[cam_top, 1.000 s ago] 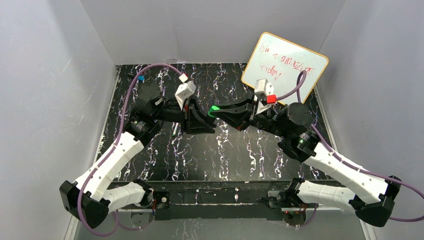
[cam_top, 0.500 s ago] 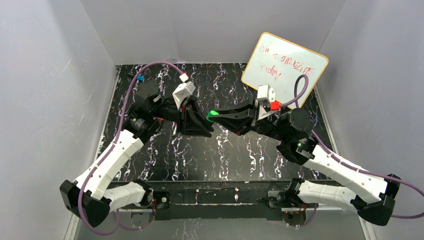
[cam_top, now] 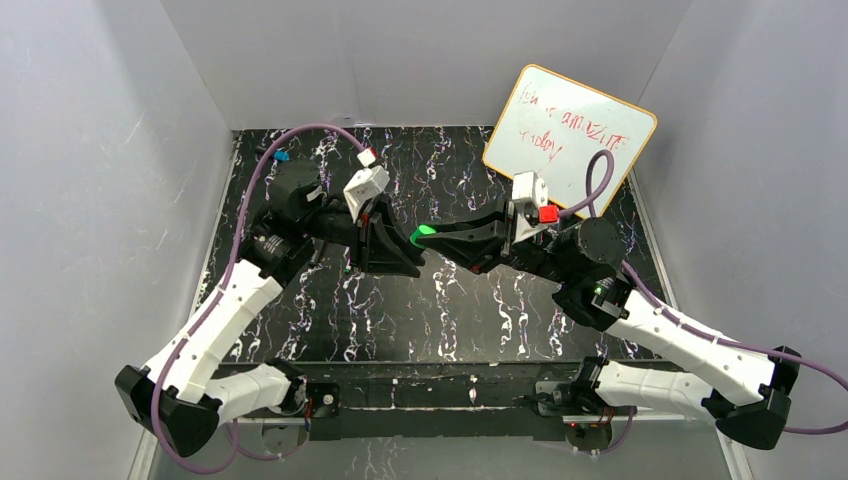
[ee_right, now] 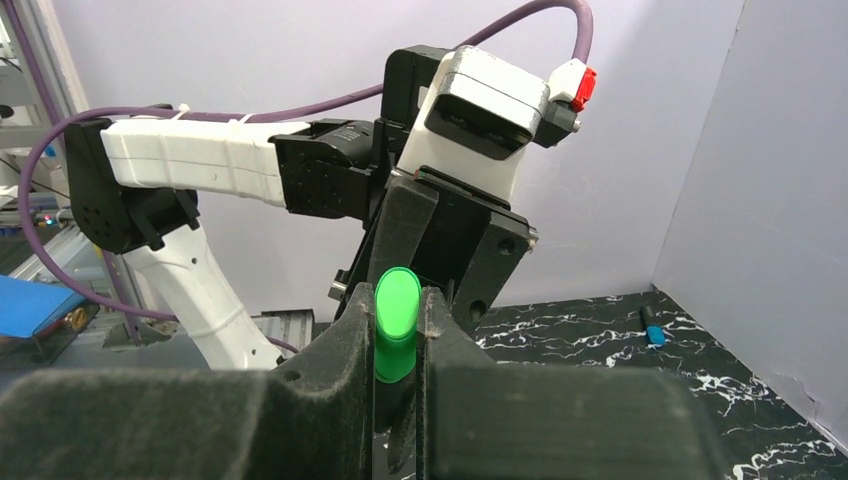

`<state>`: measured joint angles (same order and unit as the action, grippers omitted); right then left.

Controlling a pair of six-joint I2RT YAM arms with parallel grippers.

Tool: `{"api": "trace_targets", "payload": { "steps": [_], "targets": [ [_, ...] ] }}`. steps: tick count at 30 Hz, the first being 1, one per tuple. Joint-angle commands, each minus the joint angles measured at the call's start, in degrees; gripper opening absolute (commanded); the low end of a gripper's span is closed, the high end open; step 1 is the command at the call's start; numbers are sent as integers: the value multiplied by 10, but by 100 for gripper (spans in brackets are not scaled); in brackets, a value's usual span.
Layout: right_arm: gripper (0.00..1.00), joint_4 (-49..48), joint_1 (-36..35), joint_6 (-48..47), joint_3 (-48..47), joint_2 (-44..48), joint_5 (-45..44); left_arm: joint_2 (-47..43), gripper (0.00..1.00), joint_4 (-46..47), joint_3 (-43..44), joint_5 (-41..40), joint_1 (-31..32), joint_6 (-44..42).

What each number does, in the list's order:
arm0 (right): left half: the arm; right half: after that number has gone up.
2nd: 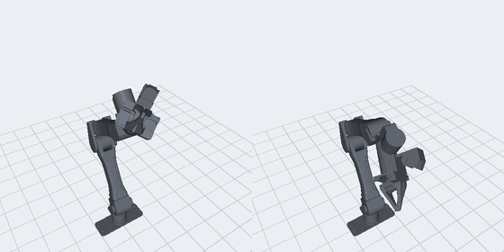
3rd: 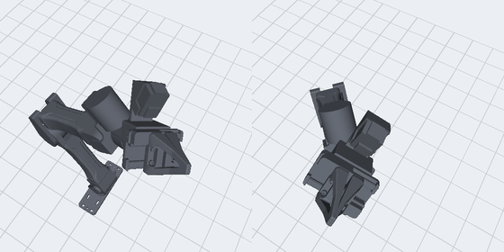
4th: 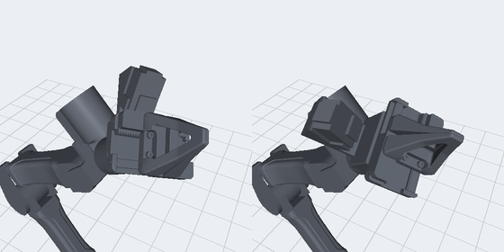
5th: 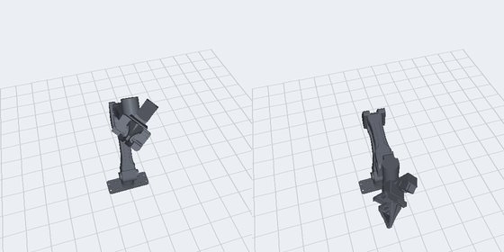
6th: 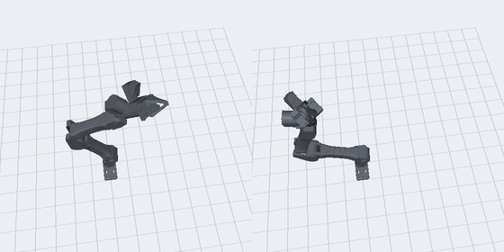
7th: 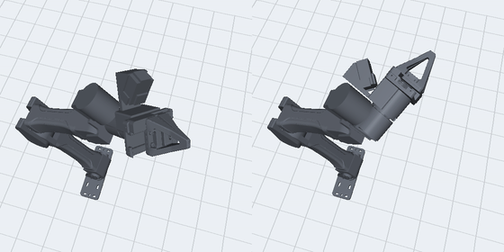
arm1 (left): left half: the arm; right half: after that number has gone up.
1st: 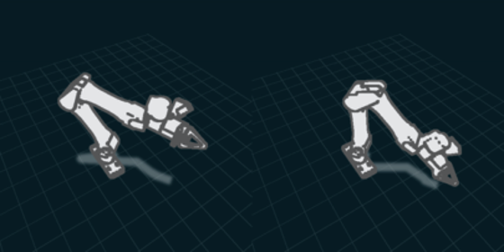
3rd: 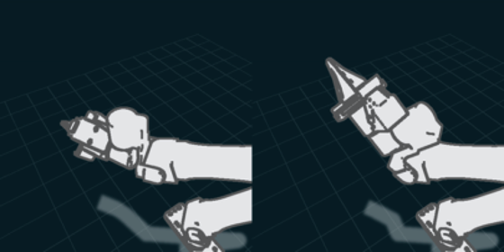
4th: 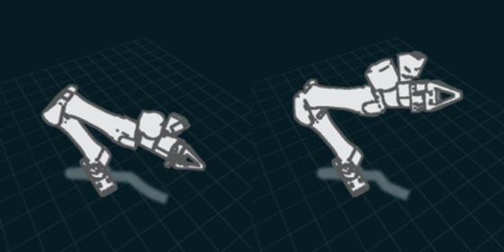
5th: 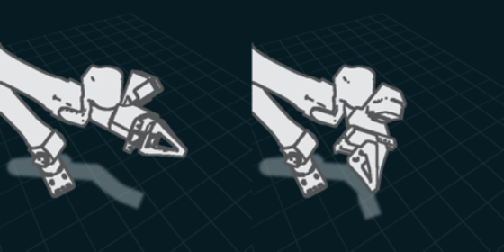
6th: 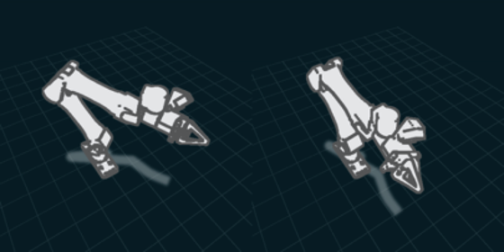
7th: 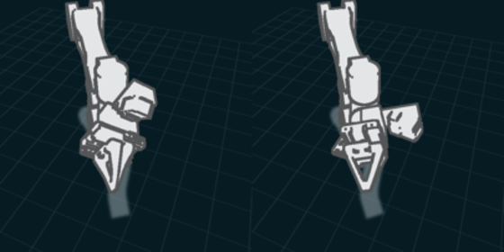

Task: Insert the pens into the pen caps
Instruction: Press the pen cap onto the pen.

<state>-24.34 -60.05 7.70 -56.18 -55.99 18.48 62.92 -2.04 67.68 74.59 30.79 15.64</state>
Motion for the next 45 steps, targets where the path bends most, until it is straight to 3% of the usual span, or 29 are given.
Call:
{"api": "trace_targets", "payload": {
  "steps": [1,11,21,26,30,42,45],
  "targets": [
    [1,369,-49,14,74,-81,162,-20,0,79,80,-155,-6,8],
    [1,400,-49,3,-10,-90,152,-60,0,52,31,-215,-6,-29],
    [1,448,-49,-14,-50,-125,161,-96,0,131,-55,-219,-6,24],
    [30,458,-49,-21,-62,-131,149,-100,0,166,-85,-220,-6,45],
    [40,458,-49,-26,-64,-126,135,-108,0,172,-108,-228,-6,46],
    [52,472,-45,-33,-75,-104,118,-144,0,178,-167,-255,-6,57],
    [55,508,-45,-55,-92,-81,79,-148,0,165,-174,-275,-6,44]
  ]
}}
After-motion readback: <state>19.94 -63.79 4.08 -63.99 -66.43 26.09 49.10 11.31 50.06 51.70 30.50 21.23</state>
